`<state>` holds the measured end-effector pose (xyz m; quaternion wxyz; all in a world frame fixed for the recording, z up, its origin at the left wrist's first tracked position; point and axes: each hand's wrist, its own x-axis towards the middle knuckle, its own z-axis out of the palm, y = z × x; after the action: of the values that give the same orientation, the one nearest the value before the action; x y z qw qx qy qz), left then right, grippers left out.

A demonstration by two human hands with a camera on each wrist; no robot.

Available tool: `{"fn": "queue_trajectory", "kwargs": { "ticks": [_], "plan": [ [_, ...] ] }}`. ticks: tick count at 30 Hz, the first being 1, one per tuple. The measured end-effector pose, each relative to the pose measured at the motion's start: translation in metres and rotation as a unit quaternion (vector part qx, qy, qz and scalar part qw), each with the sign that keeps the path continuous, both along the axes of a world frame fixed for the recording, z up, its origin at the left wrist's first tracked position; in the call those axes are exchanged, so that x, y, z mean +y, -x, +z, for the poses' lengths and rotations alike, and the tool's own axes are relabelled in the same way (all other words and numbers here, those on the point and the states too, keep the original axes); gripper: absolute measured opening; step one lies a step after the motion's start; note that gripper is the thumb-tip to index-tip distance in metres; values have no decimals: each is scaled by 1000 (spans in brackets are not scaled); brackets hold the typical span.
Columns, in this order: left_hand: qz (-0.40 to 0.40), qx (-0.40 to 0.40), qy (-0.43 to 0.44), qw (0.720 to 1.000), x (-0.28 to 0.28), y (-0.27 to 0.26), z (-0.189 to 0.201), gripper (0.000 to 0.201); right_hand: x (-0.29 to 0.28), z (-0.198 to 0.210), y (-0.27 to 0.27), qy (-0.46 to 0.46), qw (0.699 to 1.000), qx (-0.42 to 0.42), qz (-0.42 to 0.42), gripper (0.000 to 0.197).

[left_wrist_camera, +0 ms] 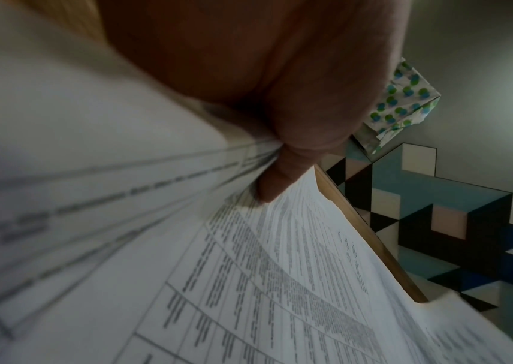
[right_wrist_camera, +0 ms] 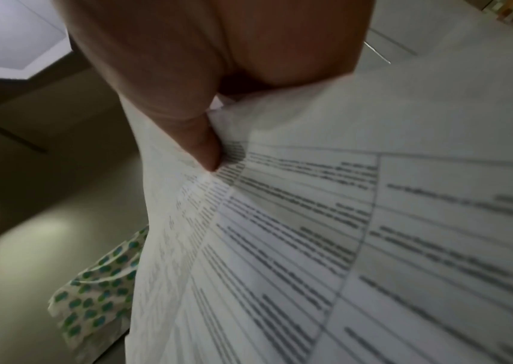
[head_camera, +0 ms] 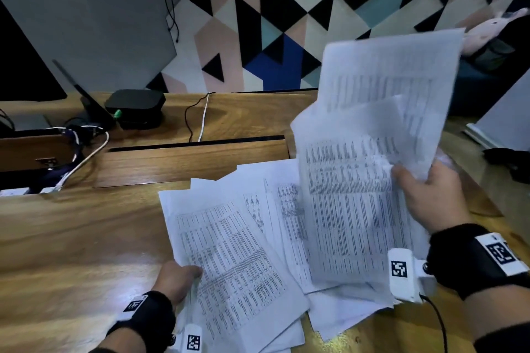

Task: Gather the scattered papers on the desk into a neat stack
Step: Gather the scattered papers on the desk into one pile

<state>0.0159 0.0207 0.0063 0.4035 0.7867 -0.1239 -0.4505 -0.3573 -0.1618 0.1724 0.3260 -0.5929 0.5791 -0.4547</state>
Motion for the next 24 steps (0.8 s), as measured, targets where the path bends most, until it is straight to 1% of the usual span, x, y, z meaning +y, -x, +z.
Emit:
{"fn": "queue_trajectory", "kwargs": {
  "ticks": [3,5,7,8,10,12,14,17,18,19,22,24],
  "plan": [
    [-2,-1,0,1000,0,0,1,23,-10,15,1,9,994,-112,-2,12],
    [-4,4,3,1000,1,1,2,21,-14,22,-7,0,979,-205,17,13],
    [-4,17,6,1000,1,0,2,21,-19,15,-19,-51,958,-280,38,21],
    [-4,29,9,1000,1,-1,1,23,-20,6,-26,-89,949,-298,49,25],
    [-5,60,9,998,0,-1,2,23,-17,-24,-45,-168,936,-301,71,27],
    [-5,85,5,996,0,-2,3,23,-2,-57,-66,-240,930,-270,72,29],
    [-7,108,0,994,0,-4,4,28,21,-84,-86,-292,928,-219,71,30],
    [-15,149,-5,989,2,-6,5,33,54,-111,-111,-324,938,-98,76,41],
    [-11,161,-6,987,3,-7,5,34,60,-122,-117,-337,936,-56,87,45],
    [-6,165,-3,986,3,-8,6,35,64,-133,-122,-353,930,-19,100,48],
    [18,186,20,982,4,-10,7,34,65,-156,-130,-415,897,71,136,56],
    [32,209,41,977,5,-11,9,33,62,-158,-130,-421,888,99,158,52]
  ]
}}
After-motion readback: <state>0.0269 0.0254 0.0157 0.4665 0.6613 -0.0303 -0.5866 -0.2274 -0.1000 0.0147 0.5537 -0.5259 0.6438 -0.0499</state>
